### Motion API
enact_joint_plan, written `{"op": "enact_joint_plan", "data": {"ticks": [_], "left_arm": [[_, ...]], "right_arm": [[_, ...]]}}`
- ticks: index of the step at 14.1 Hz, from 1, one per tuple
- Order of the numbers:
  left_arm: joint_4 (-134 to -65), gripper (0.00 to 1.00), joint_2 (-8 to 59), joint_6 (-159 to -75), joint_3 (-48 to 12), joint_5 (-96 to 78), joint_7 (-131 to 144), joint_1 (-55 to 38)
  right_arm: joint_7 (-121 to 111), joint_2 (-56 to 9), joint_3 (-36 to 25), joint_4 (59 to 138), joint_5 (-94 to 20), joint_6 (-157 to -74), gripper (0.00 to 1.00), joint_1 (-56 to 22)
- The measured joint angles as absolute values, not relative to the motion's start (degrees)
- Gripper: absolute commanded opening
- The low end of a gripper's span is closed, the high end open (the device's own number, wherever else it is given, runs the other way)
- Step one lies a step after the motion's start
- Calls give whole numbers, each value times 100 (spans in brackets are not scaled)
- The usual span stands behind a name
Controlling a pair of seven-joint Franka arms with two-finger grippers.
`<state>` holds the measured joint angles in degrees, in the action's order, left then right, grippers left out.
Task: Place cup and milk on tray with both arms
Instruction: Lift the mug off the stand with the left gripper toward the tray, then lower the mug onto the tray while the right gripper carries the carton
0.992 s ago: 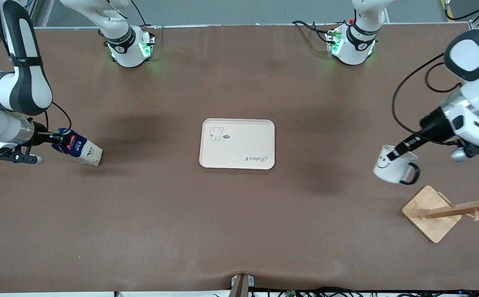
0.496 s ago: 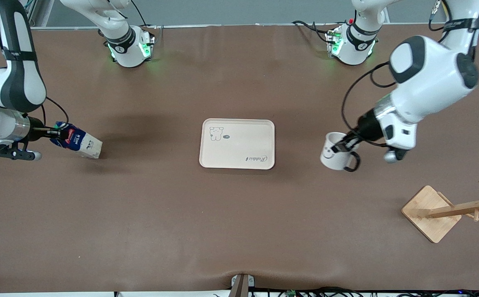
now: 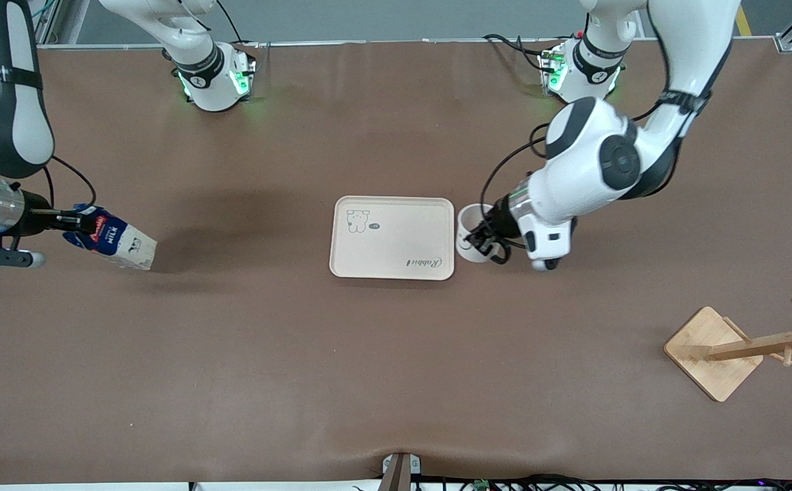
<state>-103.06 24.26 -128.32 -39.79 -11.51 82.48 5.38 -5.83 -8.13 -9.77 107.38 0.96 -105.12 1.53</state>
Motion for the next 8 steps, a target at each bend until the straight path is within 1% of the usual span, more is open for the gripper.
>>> {"op": "enact_joint_plan", "data": {"ticks": [4, 8], "left_arm": [[-10218, 0, 3205, -12839, -3958, -1150, 8602, 31], [-10196, 0, 3647, -12842, -3951, -1150, 8789, -184]], "right_arm": [[-630, -812, -965, 10074, 96, -10065, 0, 138], [-639, -813, -935, 9605, 96, -9750, 0, -19]]}}
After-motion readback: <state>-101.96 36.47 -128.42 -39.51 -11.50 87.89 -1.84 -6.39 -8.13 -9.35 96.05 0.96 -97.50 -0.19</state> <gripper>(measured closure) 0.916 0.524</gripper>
